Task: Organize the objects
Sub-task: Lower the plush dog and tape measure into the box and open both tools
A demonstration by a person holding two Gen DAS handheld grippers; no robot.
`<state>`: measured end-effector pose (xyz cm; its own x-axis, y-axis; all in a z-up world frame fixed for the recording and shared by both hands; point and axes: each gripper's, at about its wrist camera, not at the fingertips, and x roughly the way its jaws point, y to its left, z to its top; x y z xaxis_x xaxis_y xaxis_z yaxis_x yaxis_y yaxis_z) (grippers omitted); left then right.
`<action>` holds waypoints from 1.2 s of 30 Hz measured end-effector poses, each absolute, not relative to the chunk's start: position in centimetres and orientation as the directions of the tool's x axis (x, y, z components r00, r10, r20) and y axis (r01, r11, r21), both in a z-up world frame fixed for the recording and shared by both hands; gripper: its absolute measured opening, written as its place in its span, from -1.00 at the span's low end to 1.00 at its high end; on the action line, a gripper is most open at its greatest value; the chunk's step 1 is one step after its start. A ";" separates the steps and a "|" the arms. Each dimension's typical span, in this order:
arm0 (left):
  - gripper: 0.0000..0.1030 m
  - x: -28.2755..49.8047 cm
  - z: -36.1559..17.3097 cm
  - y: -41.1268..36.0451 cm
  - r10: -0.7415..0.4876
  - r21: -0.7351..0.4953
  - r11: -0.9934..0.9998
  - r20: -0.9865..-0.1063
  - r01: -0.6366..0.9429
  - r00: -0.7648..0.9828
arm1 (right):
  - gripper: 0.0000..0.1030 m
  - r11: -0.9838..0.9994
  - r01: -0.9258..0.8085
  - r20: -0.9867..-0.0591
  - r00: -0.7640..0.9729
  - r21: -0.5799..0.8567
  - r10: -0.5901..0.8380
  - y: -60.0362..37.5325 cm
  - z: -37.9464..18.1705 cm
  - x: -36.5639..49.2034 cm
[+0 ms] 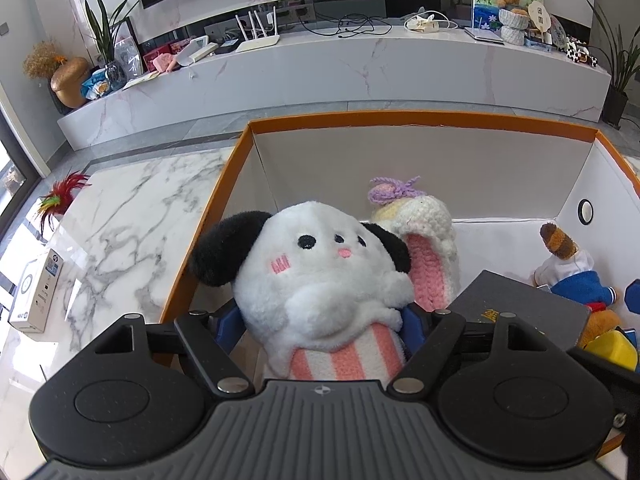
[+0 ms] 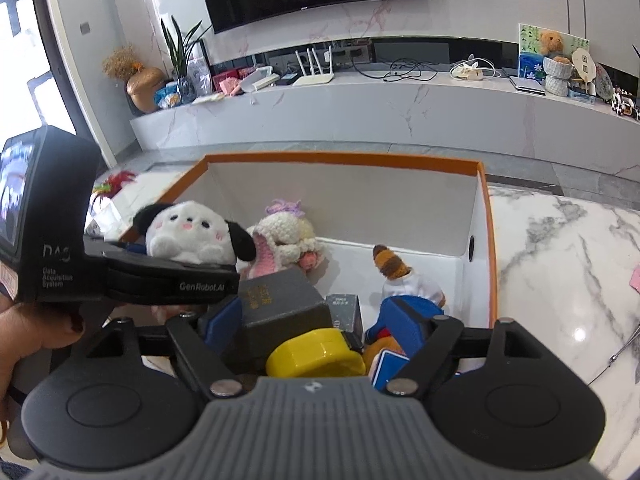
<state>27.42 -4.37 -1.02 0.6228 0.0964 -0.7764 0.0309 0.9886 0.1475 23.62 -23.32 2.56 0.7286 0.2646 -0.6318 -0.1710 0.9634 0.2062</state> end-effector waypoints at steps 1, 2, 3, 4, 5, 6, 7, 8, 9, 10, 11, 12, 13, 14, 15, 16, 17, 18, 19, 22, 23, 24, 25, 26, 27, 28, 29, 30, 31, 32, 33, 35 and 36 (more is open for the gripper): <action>0.73 27.3 -1.0 -4.4 0.095 0.144 0.989 -0.777 0.030 0.622 | 0.56 0.962 -0.165 -0.626 0.733 0.217 0.267 -23.5 2.7 23.6; 0.73 27.2 -1.0 -4.4 0.094 0.143 0.989 -0.778 0.029 0.622 | 0.58 0.962 -0.158 -0.622 0.736 0.223 0.265 -23.7 2.7 23.6; 0.73 27.2 -1.0 -4.4 0.094 0.144 0.989 -0.778 0.030 0.622 | 0.59 0.962 -0.152 -0.620 0.740 0.226 0.262 -23.8 2.8 23.6; 0.73 27.2 -0.9 -4.4 0.096 0.147 0.989 -0.777 0.031 0.622 | 0.60 0.963 -0.148 -0.617 0.743 0.225 0.259 -23.9 2.8 23.6; 0.73 27.1 -0.9 -4.4 0.098 0.150 0.988 -0.776 0.032 0.623 | 0.61 0.965 -0.141 -0.615 0.748 0.223 0.251 -24.0 2.9 23.6; 0.73 27.1 -0.8 -4.4 0.098 0.152 0.988 -0.775 0.034 0.624 | 0.62 0.966 -0.132 -0.613 0.752 0.221 0.243 -24.0 2.9 23.6; 0.73 27.0 -0.8 -4.4 0.097 0.152 0.988 -0.774 0.034 0.626 | 0.62 0.967 -0.125 -0.612 0.754 0.222 0.238 -24.1 2.9 23.6; 0.73 27.0 -0.7 -4.4 0.097 0.152 0.988 -0.772 0.034 0.628 | 0.62 0.966 -0.120 -0.609 0.757 0.227 0.237 -24.2 3.0 23.7; 0.73 27.0 -0.6 -4.4 0.097 0.152 0.988 -0.770 0.034 0.630 | 0.62 0.966 -0.115 -0.607 0.759 0.231 0.236 -24.2 3.0 23.6; 0.73 26.9 -0.5 -4.3 0.095 0.150 0.988 -0.768 0.032 0.634 | 0.62 0.966 -0.109 -0.606 0.760 0.234 0.233 -24.3 3.0 23.6; 0.73 26.9 -0.4 -4.2 0.091 0.143 0.989 -0.766 0.030 0.636 | 0.62 0.966 -0.104 -0.605 0.762 0.236 0.230 -24.4 3.0 23.6; 0.73 26.9 -0.2 -4.0 0.085 0.133 0.991 -0.764 0.028 0.640 | 0.62 0.966 -0.100 -0.604 0.764 0.237 0.227 -24.5 3.0 23.5; 0.73 26.9 0.0 -3.9 0.079 0.125 0.992 -0.761 0.025 0.644 | 0.63 0.966 -0.095 -0.603 0.766 0.239 0.224 -24.6 3.0 23.4; 0.73 26.9 0.2 -3.8 0.076 0.120 0.993 -0.756 0.023 0.650 | 0.63 0.966 -0.091 -0.602 0.767 0.240 0.222 -24.6 3.0 23.4; 0.73 26.8 0.4 -3.7 0.073 0.116 0.993 -0.749 0.022 0.659 | 0.63 0.966 -0.088 -0.602 0.768 0.242 0.221 -24.6 3.0 23.4; 0.73 26.7 0.7 -3.7 0.069 0.112 0.993 -0.742 0.022 0.667 | 0.63 0.966 -0.086 -0.600 0.769 0.244 0.220 -24.6 3.0 23.4; 0.73 26.6 0.9 -3.6 0.064 0.107 0.994 -0.737 0.022 0.673 | 0.63 0.966 -0.084 -0.599 0.770 0.244 0.218 -24.7 3.0 23.3; 0.73 26.5 1.1 -3.5 0.060 0.100 0.995 -0.732 0.021 0.678 | 0.63 0.966 -0.082 -0.599 0.771 0.244 0.217 -24.6 3.0 23.2; 0.73 26.5 1.2 -3.4 0.057 0.096 0.995 -0.727 0.018 0.684 | 0.63 0.966 -0.082 -0.598 0.772 0.245 0.217 -24.6 3.0 23.2; 0.73 26.2 1.7 -3.4 0.059 0.097 0.995 -0.718 0.016 0.694 | 0.64 0.966 -0.085 -0.597 0.772 0.243 0.218 -24.6 3.1 23.1; 0.73 26.0 1.9 -3.3 0.058 0.096 0.995 -0.714 0.015 0.698 | 0.64 0.967 -0.086 -0.596 0.773 0.240 0.217 -24.5 3.1 23.0; 0.73 25.8 2.1 -3.3 0.058 0.096 0.995 -0.710 0.014 0.702 | 0.64 0.968 -0.089 -0.596 0.773 0.237 0.216 -24.4 3.2 22.9; 0.73 25.6 2.3 -3.2 0.059 0.099 0.995 -0.706 0.015 0.705 | 0.64 0.968 -0.091 -0.595 0.774 0.234 0.217 -24.4 3.4 22.7; 0.73 25.3 2.6 -3.2 0.061 0.102 0.995 -0.702 0.016 0.709 | 0.64 0.968 -0.094 -0.593 0.776 0.231 0.217 -24.4 3.5 22.5; 0.73 25.0 2.8 -3.1 0.064 0.107 0.994 -0.698 0.016 0.713 | 0.64 0.969 -0.095 -0.591 0.778 0.228 0.216 -24.4 3.7 22.3; 0.73 24.6 3.0 -3.1 0.068 0.113 0.993 -0.694 0.016 0.717 | 0.64 0.970 -0.097 -0.588 0.780 0.224 0.214 -24.4 4.0 22.0; 0.73 24.3 3.3 -3.0 0.069 0.118 0.993 -0.689 0.018 0.721 | 0.65 0.971 -0.098 -0.586 0.783 0.220 0.212 -24.4 4.2 21.7; 0.73 23.8 3.5 -3.0 0.070 0.123 0.992 -0.685 0.020 0.725 | 0.65 0.971 -0.099 -0.582 0.786 0.216 0.209 -24.4 4.5 21.3; 0.73 23.3 3.8 -2.9 0.070 0.128 0.992 -0.681 0.024 0.729 | 0.66 0.972 -0.101 -0.577 0.790 0.211 0.207 -24.4 4.8 20.9; 0.73 22.7 4.1 -2.8 0.068 0.131 0.991 -0.676 0.029 0.734 | 0.67 0.973 -0.102 -0.572 0.794 0.206 0.204 -24.5 5.1 20.4; 0.73 22.1 4.4 -2.7 0.067 0.137 0.990 -0.671 0.034 0.738 | 0.67 0.974 -0.106 -0.568 0.797 0.199 0.203 -24.5 5.5 19.9; 0.73 20.6 4.8 -2.5 0.067 0.148 0.988 -0.660 0.042 0.748 | 0.70 0.977 -0.115 -0.557 0.806 0.182 0.199 -24.6 6.2 18.7; 0.73 19.7 4.9 -2.4 0.069 0.155 0.987 -0.655 0.044 0.753 | 0.70 0.978 -0.117 -0.553 0.810 0.174 0.195 -24.6 6.5 18.1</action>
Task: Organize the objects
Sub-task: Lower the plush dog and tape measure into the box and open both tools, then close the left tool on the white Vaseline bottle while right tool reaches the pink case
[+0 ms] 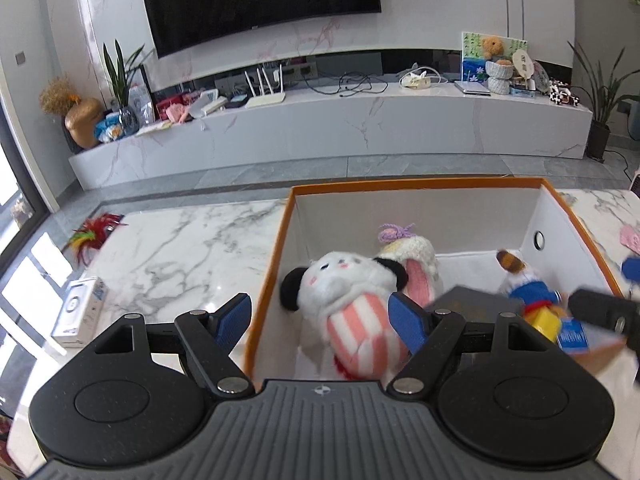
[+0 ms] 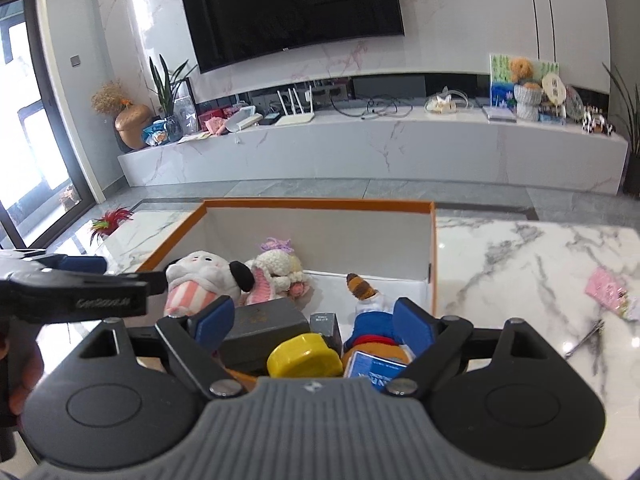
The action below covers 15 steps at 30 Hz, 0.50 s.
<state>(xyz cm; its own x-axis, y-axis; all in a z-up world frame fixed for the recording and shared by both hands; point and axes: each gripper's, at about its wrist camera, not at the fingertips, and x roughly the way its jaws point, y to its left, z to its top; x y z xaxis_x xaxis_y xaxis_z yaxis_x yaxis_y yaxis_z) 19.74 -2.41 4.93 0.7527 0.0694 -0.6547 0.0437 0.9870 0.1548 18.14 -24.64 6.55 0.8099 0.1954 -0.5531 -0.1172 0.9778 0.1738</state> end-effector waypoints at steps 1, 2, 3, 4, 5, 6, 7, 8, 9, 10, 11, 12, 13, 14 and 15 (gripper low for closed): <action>0.73 18.9 5.0 -2.3 0.073 0.160 0.986 -0.651 0.043 0.755 | 0.71 0.980 -0.109 -0.553 0.813 0.167 0.184 -24.7 6.8 17.5; 0.73 17.9 5.0 -2.5 0.078 0.165 0.985 -0.649 0.040 0.757 | 0.73 0.981 -0.109 -0.551 0.815 0.160 0.181 -24.8 7.0 16.9; 0.73 16.8 4.9 -2.6 0.082 0.176 0.983 -0.645 0.043 0.760 | 0.73 0.982 -0.109 -0.550 0.816 0.155 0.177 -24.9 7.2 16.3; 0.73 15.8 4.7 -2.9 0.085 0.192 0.980 -0.641 0.052 0.762 | 0.73 0.983 -0.108 -0.551 0.816 0.149 0.174 -25.1 7.3 15.7; 0.73 14.8 4.4 -3.3 0.088 0.210 0.976 -0.643 0.064 0.761 | 0.74 0.984 -0.106 -0.555 0.815 0.143 0.169 -25.2 7.4 15.1; 0.73 13.7 4.0 -3.7 0.083 0.219 0.972 -0.653 0.083 0.753 | 0.74 0.985 -0.102 -0.559 0.813 0.137 0.162 -25.4 7.5 14.5; 0.73 12.6 3.6 -3.9 0.066 0.214 0.971 -0.668 0.107 0.741 | 0.75 0.987 -0.098 -0.562 0.812 0.131 0.155 -25.7 7.5 14.0; 0.73 11.5 3.0 -4.1 0.040 0.194 0.972 -0.689 0.131 0.724 | 0.75 0.988 -0.092 -0.564 0.813 0.127 0.148 -25.9 7.5 13.5; 0.73 10.3 2.1 -4.1 0.015 0.166 0.975 -0.713 0.148 0.701 | 0.75 0.989 -0.085 -0.567 0.812 0.124 0.141 -26.2 7.5 13.0; 0.73 9.2 1.3 -3.9 -0.007 0.141 0.977 -0.737 0.163 0.676 | 0.75 0.989 -0.078 -0.570 0.810 0.123 0.135 -26.5 7.4 12.6; 0.73 8.1 0.2 -4.0 -0.027 0.115 0.978 -0.760 0.175 0.649 | 0.75 0.990 -0.070 -0.573 0.810 0.123 0.128 -26.8 7.3 12.2; 0.73 7.3 -0.8 -4.2 -0.031 0.107 0.977 -0.779 0.182 0.627 | 0.75 0.990 -0.063 -0.575 0.809 0.124 0.124 -27.0 7.3 11.8; 0.73 6.5 -1.6 -4.4 -0.026 0.109 0.977 -0.792 0.183 0.610 | 0.75 0.990 -0.059 -0.576 0.808 0.127 0.122 -27.3 7.3 11.6; 0.73 5.9 -2.3 -4.7 -0.022 0.108 0.978 -0.801 0.181 0.598 | 0.75 0.990 -0.057 -0.575 0.809 0.131 0.123 -27.5 7.4 11.3; 0.73 5.4 -2.9 -5.0 -0.022 0.102 0.979 -0.807 0.176 0.590 | 0.75 0.989 -0.057 -0.573 0.810 0.137 0.126 -27.7 7.4 11.0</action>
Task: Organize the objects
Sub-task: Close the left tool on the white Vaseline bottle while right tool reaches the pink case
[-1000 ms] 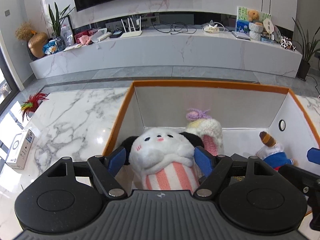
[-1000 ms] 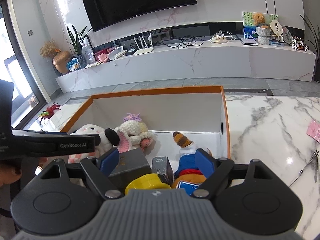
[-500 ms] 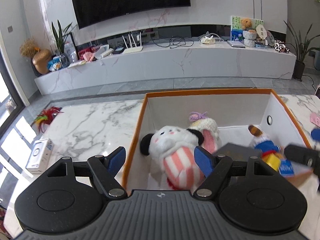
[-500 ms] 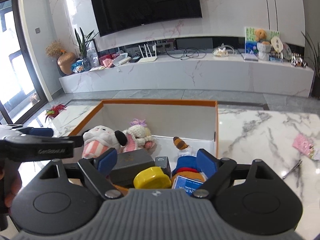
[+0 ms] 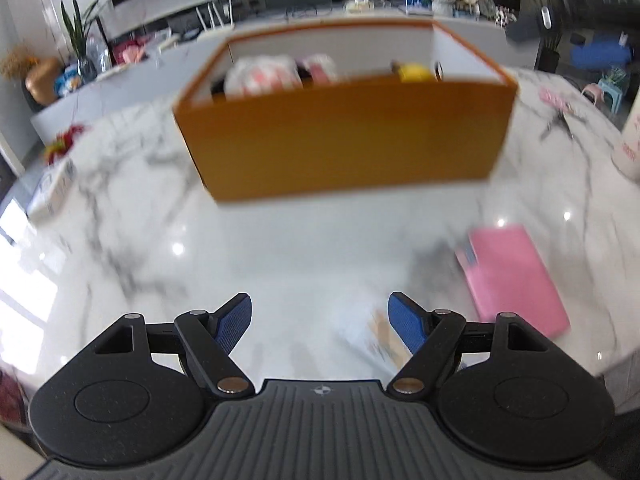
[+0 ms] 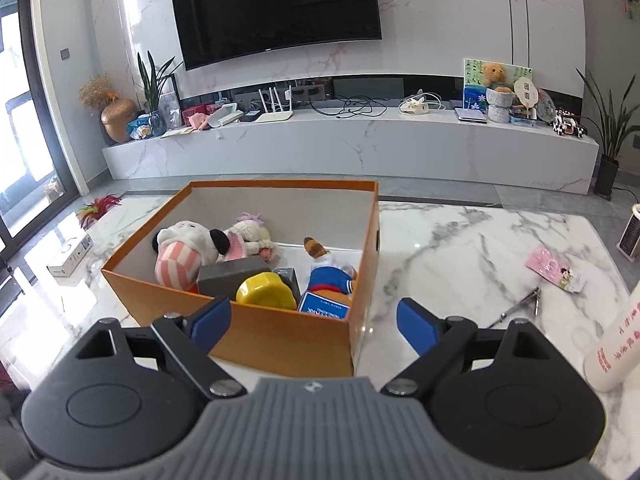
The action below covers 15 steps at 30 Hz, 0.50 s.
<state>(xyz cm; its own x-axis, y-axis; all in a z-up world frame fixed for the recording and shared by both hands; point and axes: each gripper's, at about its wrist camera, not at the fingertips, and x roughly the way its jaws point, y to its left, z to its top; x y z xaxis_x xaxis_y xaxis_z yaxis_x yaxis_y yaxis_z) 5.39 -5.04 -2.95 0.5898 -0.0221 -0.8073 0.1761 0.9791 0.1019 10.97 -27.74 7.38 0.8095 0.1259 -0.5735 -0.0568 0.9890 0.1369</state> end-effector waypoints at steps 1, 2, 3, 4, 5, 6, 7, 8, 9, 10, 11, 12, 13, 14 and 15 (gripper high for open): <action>0.73 5.0 -3.4 -5.3 -0.023 0.095 0.980 -0.815 0.173 0.579 | 0.75 0.988 -0.057 -0.572 0.810 0.144 0.130 -27.9 7.4 10.7; 0.73 4.6 -3.8 -5.6 -0.029 0.085 0.981 -0.822 0.174 0.569 | 0.75 0.987 -0.057 -0.571 0.810 0.150 0.134 -28.1 7.5 10.5; 0.73 4.4 -4.2 -5.9 -0.037 0.071 0.983 -0.828 0.171 0.560 | 0.76 0.986 -0.058 -0.569 0.811 0.155 0.137 -28.3 7.6 10.3; 0.73 4.3 -4.5 -6.1 -0.038 0.064 0.984 -0.834 0.164 0.551 | 0.76 0.985 -0.060 -0.566 0.812 0.159 0.141 -28.5 7.6 10.1; 0.73 4.0 -5.0 -6.3 -0.034 0.059 0.986 -0.842 0.155 0.539 | 0.76 0.985 -0.061 -0.563 0.814 0.161 0.143 -28.6 7.7 9.7; 0.73 4.0 -5.3 -6.4 -0.036 0.047 0.988 -0.849 0.144 0.528 | 0.76 0.985 -0.060 -0.561 0.815 0.163 0.142 -28.9 7.8 9.6; 0.73 3.9 -5.6 -6.3 -0.050 0.026 0.990 -0.854 0.138 0.518 | 0.76 0.985 -0.057 -0.560 0.817 0.163 0.140 -29.1 7.8 9.4; 0.73 3.8 -5.8 -6.4 -0.073 -0.006 0.991 -0.860 0.132 0.505 | 0.77 0.985 -0.054 -0.559 0.818 0.163 0.137 -29.3 7.9 9.3; 0.73 4.0 -6.0 -6.2 -0.100 -0.043 0.991 -0.866 0.126 0.491 | 0.77 0.985 -0.052 -0.558 0.819 0.164 0.136 -29.5 7.9 9.2; 0.73 4.2 -6.2 -6.1 -0.126 -0.079 0.990 -0.868 0.117 0.481 | 0.77 0.985 -0.049 -0.559 0.818 0.166 0.135 -29.8 7.8 9.1; 0.77 4.5 -6.3 -6.0 -0.131 -0.095 0.991 -0.869 0.098 0.477 | 0.77 0.985 -0.047 -0.561 0.817 0.167 0.134 -30.0 7.8 9.1; 0.84 4.8 -6.5 -5.9 -0.133 -0.106 0.991 -0.869 0.083 0.476 | 0.77 0.985 -0.044 -0.564 0.815 0.167 0.132 -30.1 7.6 9.1; 0.88 5.1 -6.7 -5.8 -0.137 -0.117 0.991 -0.864 0.071 0.484 | 0.77 0.985 -0.042 -0.569 0.812 0.166 0.131 -30.1 7.5 9.1; 0.88 5.4 -6.8 -5.7 -0.130 -0.115 0.991 -0.856 0.061 0.500 | 0.77 0.985 -0.044 -0.573 0.809 0.164 0.132 -30.1 7.3 9.2; 0.88 5.6 -6.9 -5.8 -0.117 -0.108 0.993 -0.852 0.047 0.510 | 0.77 0.985 -0.050 -0.577 0.805 0.162 0.136 -30.0 7.2 9.3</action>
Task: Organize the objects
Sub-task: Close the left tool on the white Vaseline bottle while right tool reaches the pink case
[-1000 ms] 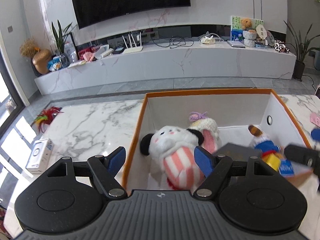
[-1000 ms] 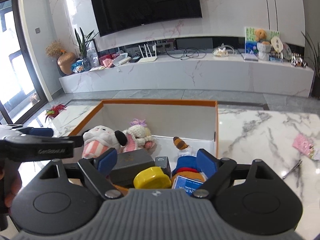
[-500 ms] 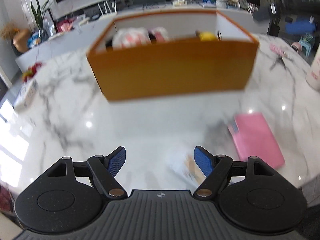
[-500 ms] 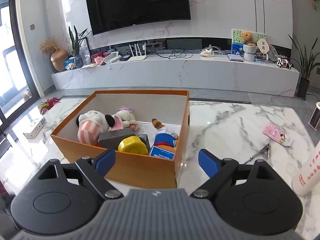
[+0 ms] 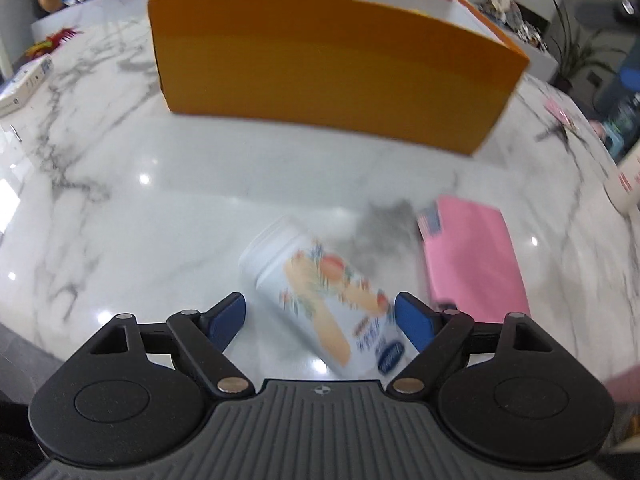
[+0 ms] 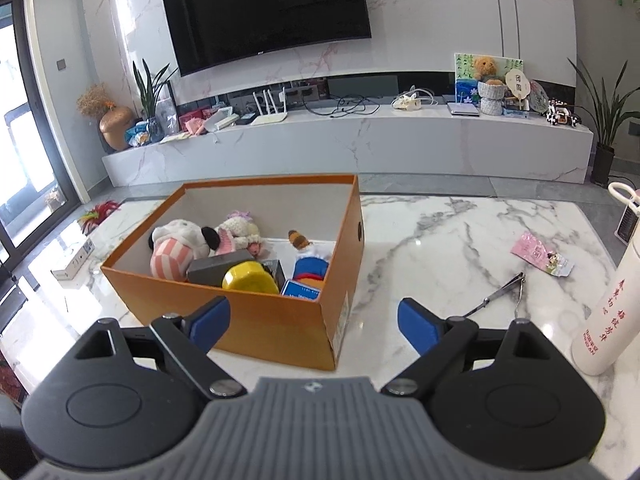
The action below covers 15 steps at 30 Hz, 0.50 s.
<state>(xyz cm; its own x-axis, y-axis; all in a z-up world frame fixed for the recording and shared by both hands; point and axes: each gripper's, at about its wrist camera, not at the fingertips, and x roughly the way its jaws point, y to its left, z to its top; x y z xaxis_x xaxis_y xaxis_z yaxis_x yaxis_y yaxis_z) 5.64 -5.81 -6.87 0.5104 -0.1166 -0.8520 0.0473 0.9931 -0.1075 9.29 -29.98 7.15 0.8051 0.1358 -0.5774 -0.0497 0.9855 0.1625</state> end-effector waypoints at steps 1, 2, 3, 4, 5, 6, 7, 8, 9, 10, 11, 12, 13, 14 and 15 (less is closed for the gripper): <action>0.88 6.0 -7.0 -5.8 -0.099 -0.096 0.995 -0.850 0.032 0.518 | 0.77 0.986 -0.056 -0.581 0.802 0.160 0.140 -29.9 7.0 9.4; 0.88 6.3 -7.1 -6.0 -0.070 -0.070 0.997 -0.848 0.021 0.526 | 0.77 0.986 -0.062 -0.585 0.798 0.156 0.143 -29.7 6.9 9.4; 0.88 6.6 -7.3 -6.1 -0.045 -0.042 0.999 -0.844 0.018 0.534 | 0.77 0.986 -0.070 -0.588 0.795 0.153 0.147 -29.6 6.8 9.5; 0.88 6.9 -7.4 -6.3 -0.031 -0.024 1.000 -0.840 0.019 0.542 | 0.77 0.986 -0.077 -0.590 0.793 0.150 0.151 -29.5 6.7 9.6; 0.88 7.2 -7.5 -6.3 -0.020 -0.011 1.000 -0.835 0.019 0.549 | 0.77 0.986 -0.083 -0.592 0.790 0.148 0.155 -29.3 6.7 9.6; 0.88 7.6 -7.5 -6.2 -0.016 -0.007 1.000 -0.832 0.019 0.555 | 0.77 0.985 -0.086 -0.594 0.789 0.147 0.157 -29.3 6.6 9.6; 0.88 8.0 -7.6 -6.2 -0.014 -0.004 1.000 -0.828 0.018 0.561 | 0.77 0.985 -0.088 -0.595 0.788 0.146 0.159 -29.2 6.5 9.6; 0.88 8.3 -7.6 -6.0 -0.013 0.000 1.000 -0.822 0.022 0.569 | 0.78 0.985 -0.090 -0.596 0.787 0.147 0.160 -29.3 6.5 9.6; 0.88 8.7 -7.7 -5.9 -0.013 0.004 1.000 -0.816 0.027 0.578 | 0.78 0.985 -0.092 -0.598 0.785 0.147 0.162 -29.2 6.4 9.6; 0.88 9.0 -7.6 -5.6 -0.014 0.002 1.000 -0.818 0.027 0.575 | 0.78 0.985 -0.095 -0.601 0.782 0.146 0.165 -29.2 6.4 9.6; 0.88 9.2 -7.5 -5.2 -0.014 -0.007 1.000 -0.827 0.015 0.562 | 0.78 0.985 -0.098 -0.603 0.780 0.145 0.166 -29.2 6.3 9.5; 0.88 9.2 -7.1 -4.6 -0.027 -0.035 0.999 -0.835 -0.003 0.550 | 0.78 0.985 -0.101 -0.604 0.779 0.143 0.167 -29.2 6.3 9.5; 0.88 8.9 -6.8 -4.1 -0.056 -0.075 0.997 -0.837 -0.014 0.544 | 0.78 0.984 -0.104 -0.604 0.778 0.142 0.169 -29.2 6.4 9.5; 0.88 8.6 -6.4 -3.6 -0.080 -0.109 0.994 -0.839 -0.022 0.538 | 0.78 0.984 -0.108 -0.604 0.778 0.142 0.172 -29.2 6.4 9.4; 0.88 8.3 -6.3 -3.3 -0.087 -0.124 0.992 -0.845 -0.035 0.527 | 0.78 0.984 -0.111 -0.602 0.779 0.142 0.175 -29.2 6.4 9.3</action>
